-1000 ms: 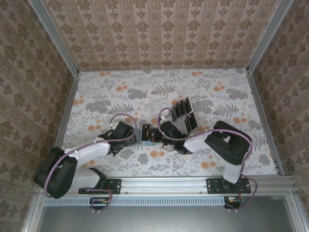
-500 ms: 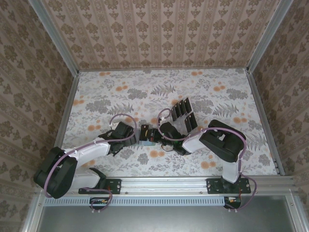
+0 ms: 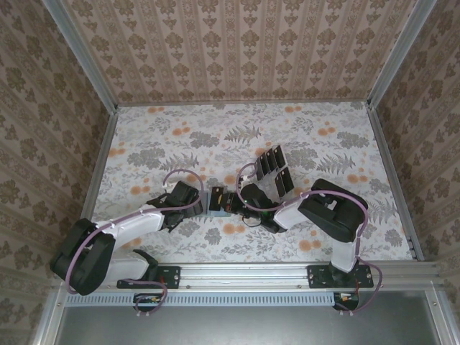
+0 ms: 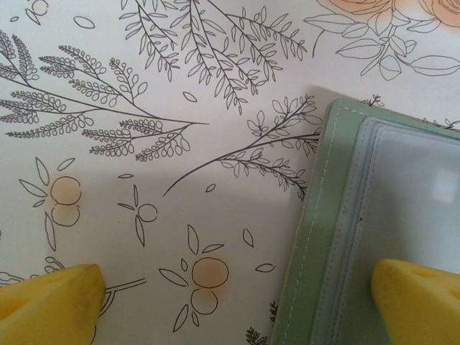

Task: Put the credit cards into the card holder
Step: Insert the credit card into the card slot.

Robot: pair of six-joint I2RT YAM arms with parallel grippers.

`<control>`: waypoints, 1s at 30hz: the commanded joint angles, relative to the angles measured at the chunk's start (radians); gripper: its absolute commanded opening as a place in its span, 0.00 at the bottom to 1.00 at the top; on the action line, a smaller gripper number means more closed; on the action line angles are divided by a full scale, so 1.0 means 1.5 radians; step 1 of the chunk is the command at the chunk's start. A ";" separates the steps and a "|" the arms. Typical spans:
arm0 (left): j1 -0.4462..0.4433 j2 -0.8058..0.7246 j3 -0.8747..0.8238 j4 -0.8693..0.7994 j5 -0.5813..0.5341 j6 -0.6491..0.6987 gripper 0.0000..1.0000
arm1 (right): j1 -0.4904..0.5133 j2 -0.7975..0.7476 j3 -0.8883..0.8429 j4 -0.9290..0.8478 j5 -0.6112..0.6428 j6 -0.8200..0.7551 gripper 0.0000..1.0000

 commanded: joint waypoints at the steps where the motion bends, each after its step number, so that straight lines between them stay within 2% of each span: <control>1: -0.004 0.011 -0.009 -0.067 -0.005 -0.004 0.98 | 0.004 -0.017 -0.007 0.021 0.003 0.007 0.00; 30: -0.004 0.009 -0.010 -0.065 -0.008 -0.003 0.98 | 0.007 0.052 0.015 0.078 -0.036 0.051 0.00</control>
